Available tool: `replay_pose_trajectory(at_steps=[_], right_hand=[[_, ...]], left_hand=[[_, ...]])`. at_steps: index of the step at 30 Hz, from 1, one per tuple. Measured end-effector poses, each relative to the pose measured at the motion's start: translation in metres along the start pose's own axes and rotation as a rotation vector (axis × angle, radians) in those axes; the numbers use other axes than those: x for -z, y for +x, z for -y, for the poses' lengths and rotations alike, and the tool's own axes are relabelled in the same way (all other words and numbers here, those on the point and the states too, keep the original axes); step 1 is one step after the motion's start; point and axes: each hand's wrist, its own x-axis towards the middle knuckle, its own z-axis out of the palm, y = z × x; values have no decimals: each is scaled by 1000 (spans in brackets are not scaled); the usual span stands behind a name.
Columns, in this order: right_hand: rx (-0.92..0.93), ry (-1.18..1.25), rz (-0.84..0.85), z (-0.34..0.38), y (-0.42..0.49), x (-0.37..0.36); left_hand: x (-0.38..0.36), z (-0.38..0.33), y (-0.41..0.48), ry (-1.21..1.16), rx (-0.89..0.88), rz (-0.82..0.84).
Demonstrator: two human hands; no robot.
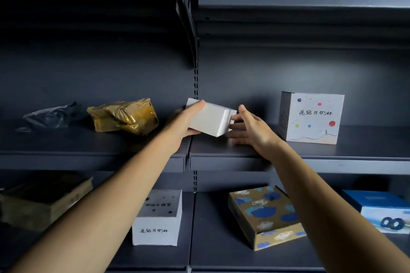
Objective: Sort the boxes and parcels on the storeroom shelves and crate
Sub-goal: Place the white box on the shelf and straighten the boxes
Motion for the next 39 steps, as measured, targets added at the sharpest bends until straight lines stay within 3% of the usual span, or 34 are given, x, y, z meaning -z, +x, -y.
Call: replay_pose_trajectory(at_steps=[8,12,14,17,21,24,32,36,39], right_hand=[[-78,143,-177,0,9,1],[-124,279,-281,4,9,4],[-125,282,-314,4,10,5],[-143,318,-354,2,11,7],[-128,336,-392,5,11,4],[-133,353,-434,6,11,4],[-84,99,-338,1,15,3],[-11,-28,-347,-2,13,4],[18,-34,-219,-1,9,3]], left_hand=[[26,-3,12,-197,21,259],[26,-3,16,-156,61,361],[26,-3,20,-87,77,274],[26,3,34,82,20,-24],[27,19,44,456,-251,-300],[23,23,43,519,-296,-300],[26,19,36,450,-119,-64],[27,20,36,445,-146,-89],[28,18,38,409,-125,-158]])
